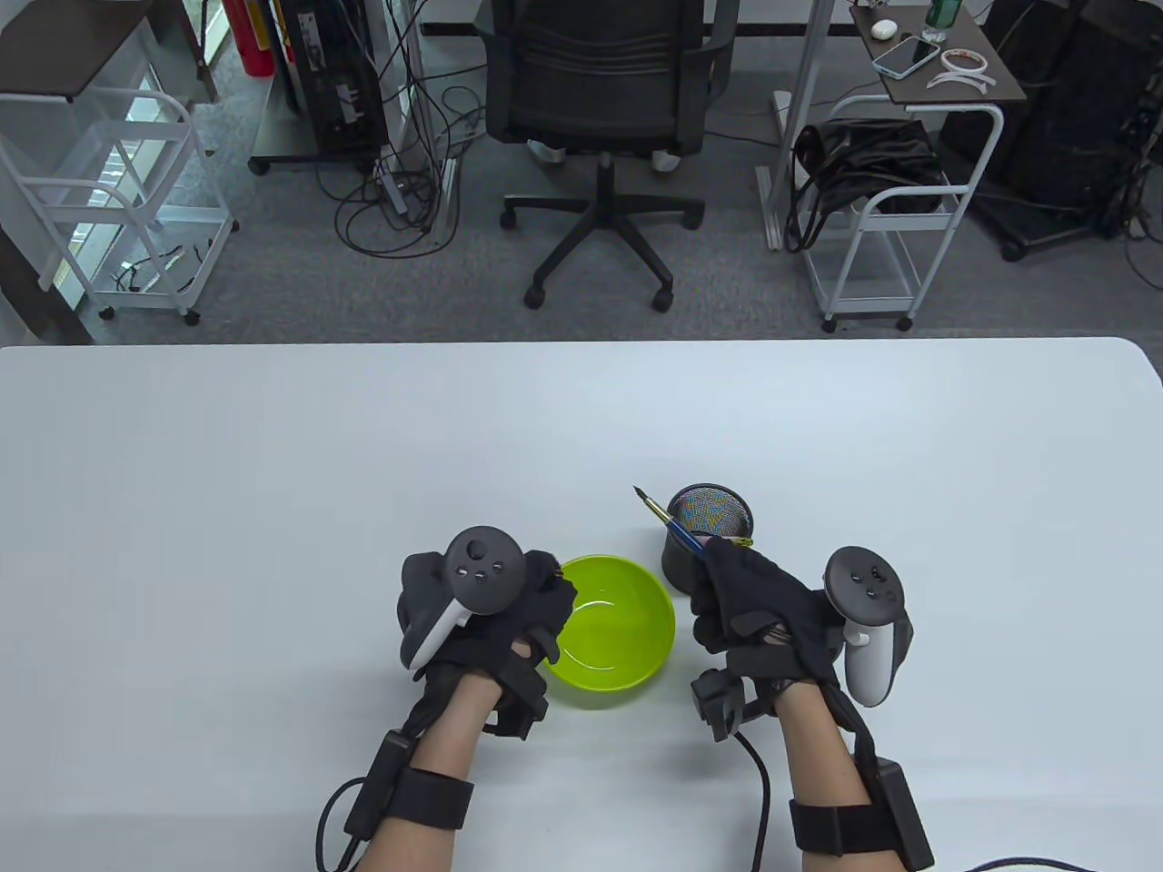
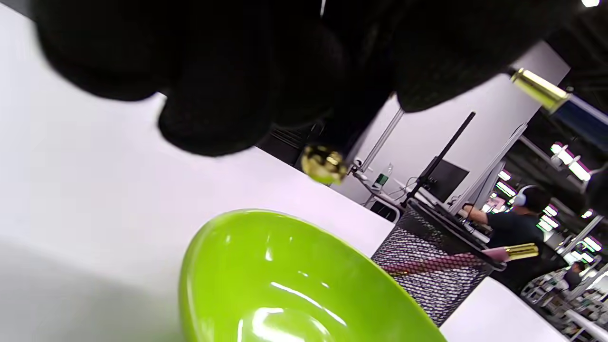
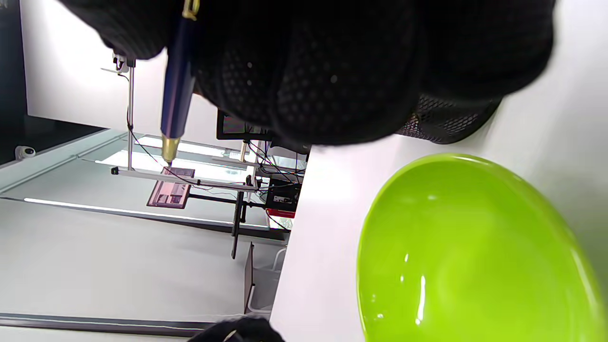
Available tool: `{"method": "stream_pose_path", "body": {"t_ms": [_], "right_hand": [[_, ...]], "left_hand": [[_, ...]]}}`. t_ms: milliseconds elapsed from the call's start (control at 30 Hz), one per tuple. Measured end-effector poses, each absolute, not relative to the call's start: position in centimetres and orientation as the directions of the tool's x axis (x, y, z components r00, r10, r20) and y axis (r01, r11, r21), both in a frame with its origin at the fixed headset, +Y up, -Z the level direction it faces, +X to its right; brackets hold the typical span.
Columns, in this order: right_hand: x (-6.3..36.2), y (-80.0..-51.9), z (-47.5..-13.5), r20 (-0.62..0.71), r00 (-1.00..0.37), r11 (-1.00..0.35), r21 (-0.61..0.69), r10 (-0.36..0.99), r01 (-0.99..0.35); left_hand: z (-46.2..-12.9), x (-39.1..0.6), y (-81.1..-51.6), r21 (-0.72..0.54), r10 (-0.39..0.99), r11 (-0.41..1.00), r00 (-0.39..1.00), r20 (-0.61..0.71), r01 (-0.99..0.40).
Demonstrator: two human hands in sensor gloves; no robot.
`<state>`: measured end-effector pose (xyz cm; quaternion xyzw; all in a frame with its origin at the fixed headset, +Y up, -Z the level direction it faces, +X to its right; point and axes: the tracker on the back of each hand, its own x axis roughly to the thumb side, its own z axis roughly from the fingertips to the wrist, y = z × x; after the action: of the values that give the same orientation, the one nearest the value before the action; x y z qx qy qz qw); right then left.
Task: Assemble fountain pens from components
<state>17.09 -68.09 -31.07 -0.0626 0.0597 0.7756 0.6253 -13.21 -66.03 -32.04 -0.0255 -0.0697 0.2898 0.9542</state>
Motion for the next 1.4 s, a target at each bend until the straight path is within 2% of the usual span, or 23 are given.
{"method": "stream_pose_path", "body": {"t_ms": [167,300,567,767,1000,1200,1400], "right_hand": [[16.3,-68.0,-31.0,-0.158,-0.309,-0.307,0.041,0.938,-0.951],[15.5,-67.8,-31.0,-0.128,-0.384,-0.377,0.079,0.914,-0.923],[14.4,-67.0,-30.4,-0.013,-0.419,-0.416,0.109,0.908,-0.903],[14.0,-66.2,-29.8,0.057,-0.447,-0.45,0.085,0.893,-0.889],[13.9,-66.0,-29.6,0.075,-0.442,-0.447,0.071,0.894,-0.892],[13.9,-66.0,-29.6,0.074,-0.432,-0.437,0.069,0.899,-0.897],[13.9,-66.0,-29.6,0.075,-0.426,-0.431,0.066,0.902,-0.9]], "left_hand": [[-31.3,-15.3,-67.7,-0.03,0.658,0.751,0.745,0.111,-0.66],[-31.4,-16.6,-68.6,-0.062,0.779,0.625,0.618,0.103,-0.778],[-31.3,-17.3,-68.1,-0.064,0.785,0.61,0.592,0.185,-0.79],[-31.2,-17.1,-68.4,-0.111,0.852,0.514,0.49,0.185,-0.851],[-31.1,-17.0,-68.5,-0.143,0.875,0.471,0.442,0.197,-0.87],[-31.4,-17.1,-69.0,-0.217,0.939,0.333,0.302,0.165,-0.918],[-31.4,-16.9,-69.1,-0.234,0.923,0.377,0.345,0.168,-0.896]]}}
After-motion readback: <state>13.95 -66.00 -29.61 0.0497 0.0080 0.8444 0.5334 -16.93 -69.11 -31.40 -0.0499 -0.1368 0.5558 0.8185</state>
